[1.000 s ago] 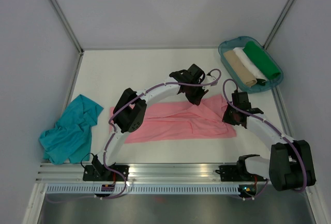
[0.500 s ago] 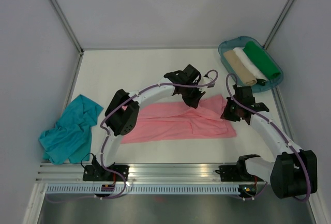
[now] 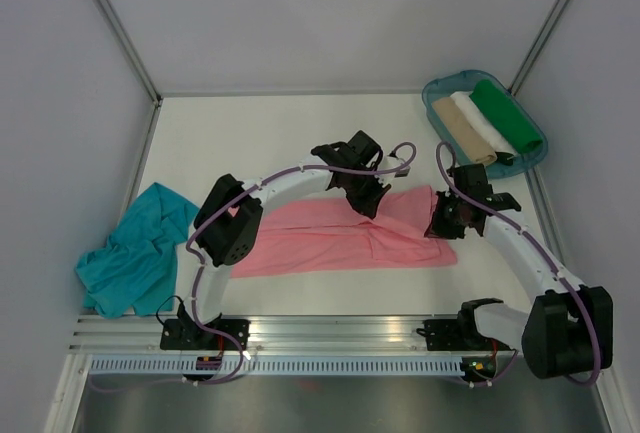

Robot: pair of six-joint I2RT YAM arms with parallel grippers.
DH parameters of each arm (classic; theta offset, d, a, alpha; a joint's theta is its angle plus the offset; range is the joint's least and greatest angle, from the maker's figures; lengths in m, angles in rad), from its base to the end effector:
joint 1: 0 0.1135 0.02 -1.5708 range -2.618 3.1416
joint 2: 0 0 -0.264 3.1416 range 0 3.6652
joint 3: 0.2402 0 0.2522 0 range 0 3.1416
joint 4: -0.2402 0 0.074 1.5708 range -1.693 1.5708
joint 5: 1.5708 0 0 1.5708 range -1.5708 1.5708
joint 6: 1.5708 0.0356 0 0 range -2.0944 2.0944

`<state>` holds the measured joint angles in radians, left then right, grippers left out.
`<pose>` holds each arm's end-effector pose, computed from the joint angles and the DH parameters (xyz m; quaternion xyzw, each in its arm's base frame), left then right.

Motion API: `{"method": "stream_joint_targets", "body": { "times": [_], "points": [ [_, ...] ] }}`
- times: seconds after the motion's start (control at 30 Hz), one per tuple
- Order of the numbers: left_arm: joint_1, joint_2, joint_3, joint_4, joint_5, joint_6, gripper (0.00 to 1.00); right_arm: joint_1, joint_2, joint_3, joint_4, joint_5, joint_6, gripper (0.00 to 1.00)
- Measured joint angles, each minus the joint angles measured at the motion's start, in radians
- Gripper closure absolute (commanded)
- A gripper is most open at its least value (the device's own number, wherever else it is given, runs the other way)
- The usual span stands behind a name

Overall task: Roll the t-shirts
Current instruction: Fold the tshirt

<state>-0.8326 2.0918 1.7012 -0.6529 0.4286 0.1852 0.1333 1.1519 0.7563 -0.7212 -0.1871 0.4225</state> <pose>0.2948 -0.3460 0.2128 0.5080 0.7968 -0.2757 0.1761 0.2068 0.0344 0.2177 0.1190 0.9630 0.1490 0.1905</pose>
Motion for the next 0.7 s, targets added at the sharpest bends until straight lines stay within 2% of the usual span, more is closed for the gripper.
{"method": "stream_joint_targets", "body": {
  "times": [0.27, 0.43, 0.7],
  "points": [
    [0.0, 0.0, -0.076, 0.037, -0.006, -0.024, 0.98, 0.0, 0.084, -0.015, 0.064, -0.006, 0.0, 1.0],
    [0.001, 0.0, -0.089, 0.086, -0.025, -0.06, 0.98, 0.0, 0.103, -0.011, 0.152, 0.06, 0.0, 1.0],
    [0.014, 0.0, -0.089, 0.158, -0.089, -0.126, 0.98, 0.0, 0.248, 0.046, 0.275, 0.145, -0.035, 1.0]
  ]
}}
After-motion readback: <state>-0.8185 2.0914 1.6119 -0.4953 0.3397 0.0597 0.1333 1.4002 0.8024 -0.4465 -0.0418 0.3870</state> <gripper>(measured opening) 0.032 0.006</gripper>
